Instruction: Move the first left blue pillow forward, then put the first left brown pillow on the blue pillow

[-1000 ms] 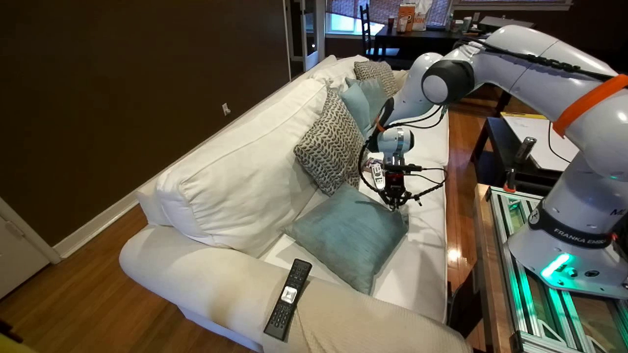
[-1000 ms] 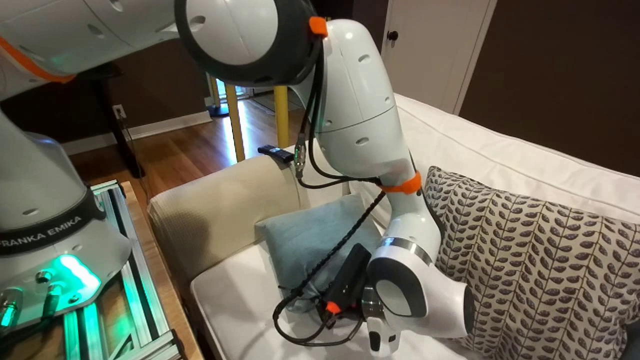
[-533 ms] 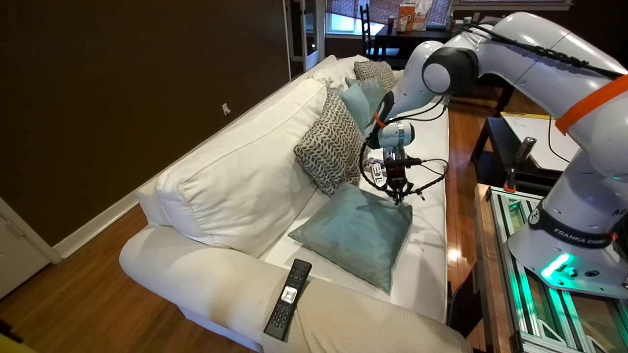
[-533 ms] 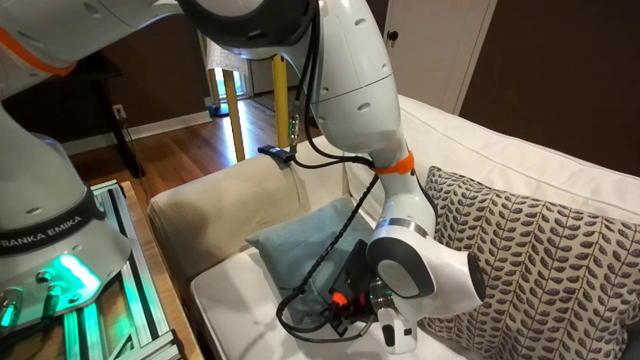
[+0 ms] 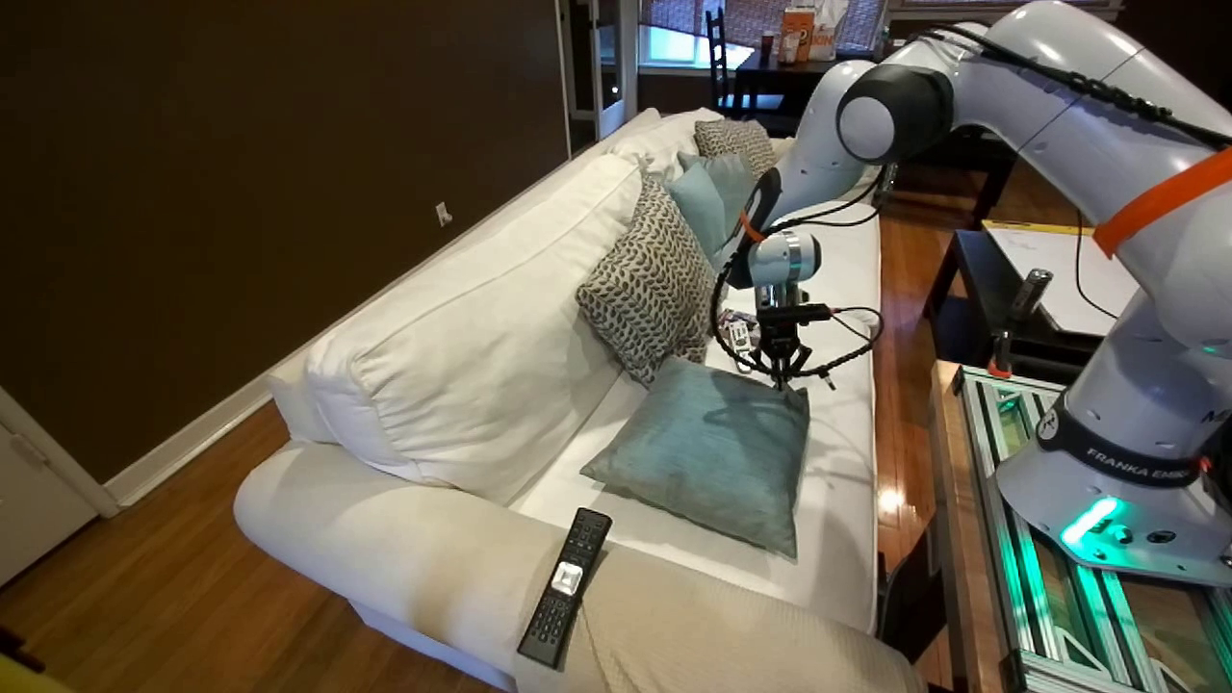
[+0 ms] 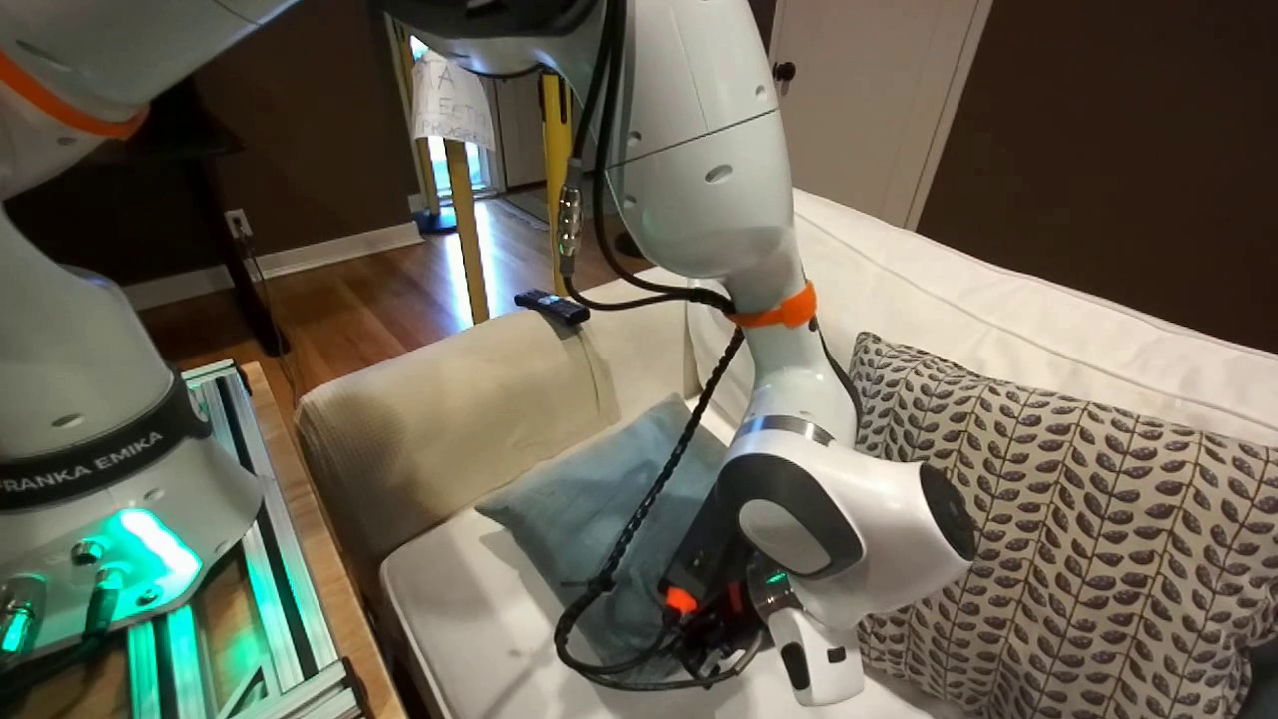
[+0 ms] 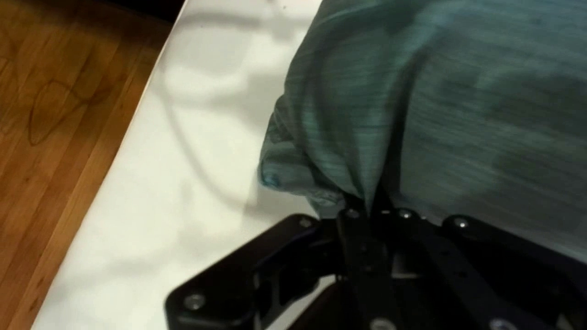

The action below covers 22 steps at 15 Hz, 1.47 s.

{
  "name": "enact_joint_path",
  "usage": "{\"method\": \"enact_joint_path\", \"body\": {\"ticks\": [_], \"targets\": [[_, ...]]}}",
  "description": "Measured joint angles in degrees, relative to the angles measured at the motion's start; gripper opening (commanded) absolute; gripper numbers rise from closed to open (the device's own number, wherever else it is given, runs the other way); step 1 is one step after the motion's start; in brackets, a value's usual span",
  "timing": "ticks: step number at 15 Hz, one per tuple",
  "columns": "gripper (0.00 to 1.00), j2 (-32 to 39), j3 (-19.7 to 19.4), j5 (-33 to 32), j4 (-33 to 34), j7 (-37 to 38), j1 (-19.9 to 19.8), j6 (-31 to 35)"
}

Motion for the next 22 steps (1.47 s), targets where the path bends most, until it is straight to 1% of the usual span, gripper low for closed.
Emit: {"method": "enact_joint_path", "body": {"ticks": [1,4,5,7,8,9,11,13,16,20,22], "targets": [[0.4,-0.44,0.26,-0.08,-0.68,-0.27,-0.01,1.54],[0.62,-2.84,0.76,-0.73,-3.56,-1.2,0.16,8.21],[0.71,-4.28,0.86,-1.15,-4.95,-1.5,0.4,11.15],[0.84,-8.04,0.86,-2.41,-8.55,-1.75,1.45,18.07],[0.93,-10.26,0.81,-3.16,-10.78,-1.75,2.23,21.91],[0.99,-12.52,0.79,-3.97,-12.97,-1.74,3.03,25.69],[1.0,-16.98,1.17,-4.66,-17.18,-1.74,4.3,33.35],[1.0,-21.13,2.44,-4.69,-20.36,-1.74,4.6,40.47],[1.0,-25.19,4.34,-5.19,-22.47,-1.74,4.53,48.35],[1.0,-26.67,6.17,-5.67,-21.82,-2.29,4.37,54.31],[1.0,-26.74,8.36,-5.66,-20.42,-3.09,3.05,56.06]]}}
